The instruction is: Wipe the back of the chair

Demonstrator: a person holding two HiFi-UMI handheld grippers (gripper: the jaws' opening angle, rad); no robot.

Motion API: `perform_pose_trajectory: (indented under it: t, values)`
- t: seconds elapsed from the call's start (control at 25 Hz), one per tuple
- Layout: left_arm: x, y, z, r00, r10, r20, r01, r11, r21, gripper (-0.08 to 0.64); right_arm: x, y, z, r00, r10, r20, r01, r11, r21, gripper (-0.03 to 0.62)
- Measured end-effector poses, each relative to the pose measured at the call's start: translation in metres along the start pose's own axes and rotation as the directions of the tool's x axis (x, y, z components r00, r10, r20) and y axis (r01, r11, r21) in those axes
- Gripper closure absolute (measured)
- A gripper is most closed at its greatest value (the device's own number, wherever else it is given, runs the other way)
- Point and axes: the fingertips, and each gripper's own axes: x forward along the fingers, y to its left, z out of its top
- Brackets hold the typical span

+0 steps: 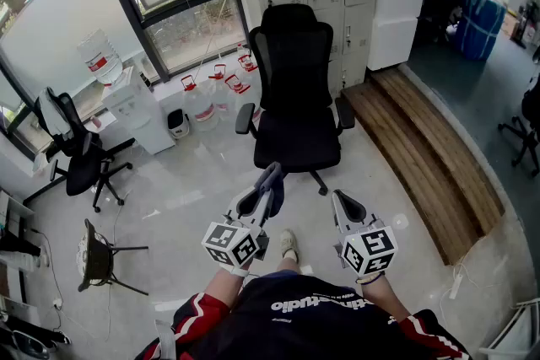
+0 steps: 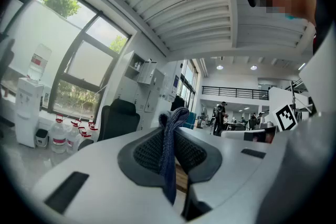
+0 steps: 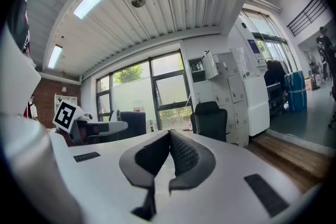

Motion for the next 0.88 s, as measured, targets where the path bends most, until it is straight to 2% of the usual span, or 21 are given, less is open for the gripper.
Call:
perform_pose_trajectory:
  t: [0.52,0.88]
  values:
    - [0.010,0.009,-0.006,1.000,0.004,-0.018,-0.005,1.000,-0.016,0.503,0.009,-0.009,-0.006,1.000,-0.006,-0.008,0.007,0.999,0.036,0.578]
    - [0.031,0.039,-0.007,0.999,0.025,-0.045,-0.027,0.999,-0.042,0.503,0.045,-0.022,-0.011,0.998,0.001,-0.057,0.003,0.998,0.061,0.578]
